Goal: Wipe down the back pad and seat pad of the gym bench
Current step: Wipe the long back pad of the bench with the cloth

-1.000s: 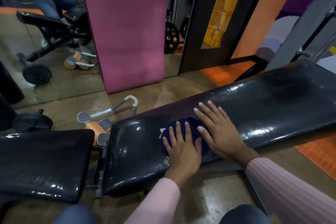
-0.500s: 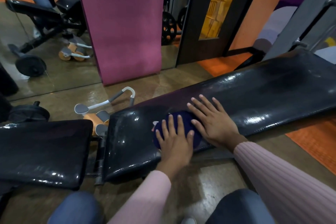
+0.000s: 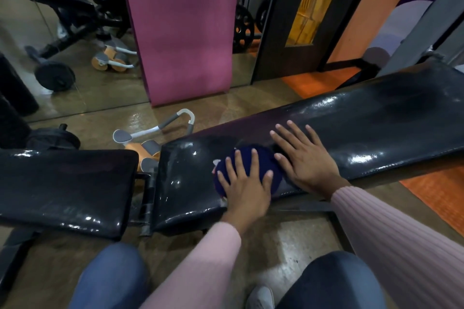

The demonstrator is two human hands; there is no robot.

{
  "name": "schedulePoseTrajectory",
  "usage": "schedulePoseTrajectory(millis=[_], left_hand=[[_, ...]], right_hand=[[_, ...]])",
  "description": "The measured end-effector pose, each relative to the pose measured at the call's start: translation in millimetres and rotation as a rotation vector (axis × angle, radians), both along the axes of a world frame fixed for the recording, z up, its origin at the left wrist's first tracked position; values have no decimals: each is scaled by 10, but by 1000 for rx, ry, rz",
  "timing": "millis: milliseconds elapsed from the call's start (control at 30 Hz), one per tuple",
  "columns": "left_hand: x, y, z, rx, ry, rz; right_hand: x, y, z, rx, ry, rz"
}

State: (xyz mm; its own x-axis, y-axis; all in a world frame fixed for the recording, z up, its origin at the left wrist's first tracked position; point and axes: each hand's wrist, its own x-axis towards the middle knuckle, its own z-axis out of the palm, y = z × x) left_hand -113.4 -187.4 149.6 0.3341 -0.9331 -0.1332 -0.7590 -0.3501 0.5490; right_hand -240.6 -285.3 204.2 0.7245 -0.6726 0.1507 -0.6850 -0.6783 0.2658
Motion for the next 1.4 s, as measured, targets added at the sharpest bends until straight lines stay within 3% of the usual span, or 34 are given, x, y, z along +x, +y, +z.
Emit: schedulePoseTrajectory(millis=[200, 467, 733, 833, 1000, 1233, 1400], left_hand=[[498, 318, -301, 72, 22, 238], [-49, 199, -39, 4, 32, 60], [674, 448, -428, 87, 35, 304], [326, 590, -326, 47, -39, 220], [152, 220, -114, -10, 3, 80], [810, 515, -505, 101, 72, 391], [223, 548, -271, 49, 4, 194]], right_hand=[[-1, -12, -13, -9, -3, -11], [-3, -13, -19, -9, 10, -2], [6, -19, -11, -14, 17, -10], [6, -33, -11, -5, 28, -11], [-4, -26, -16, 6, 30, -13], [3, -16, -13, -10, 20, -19], [10, -21, -14, -5, 25, -18]])
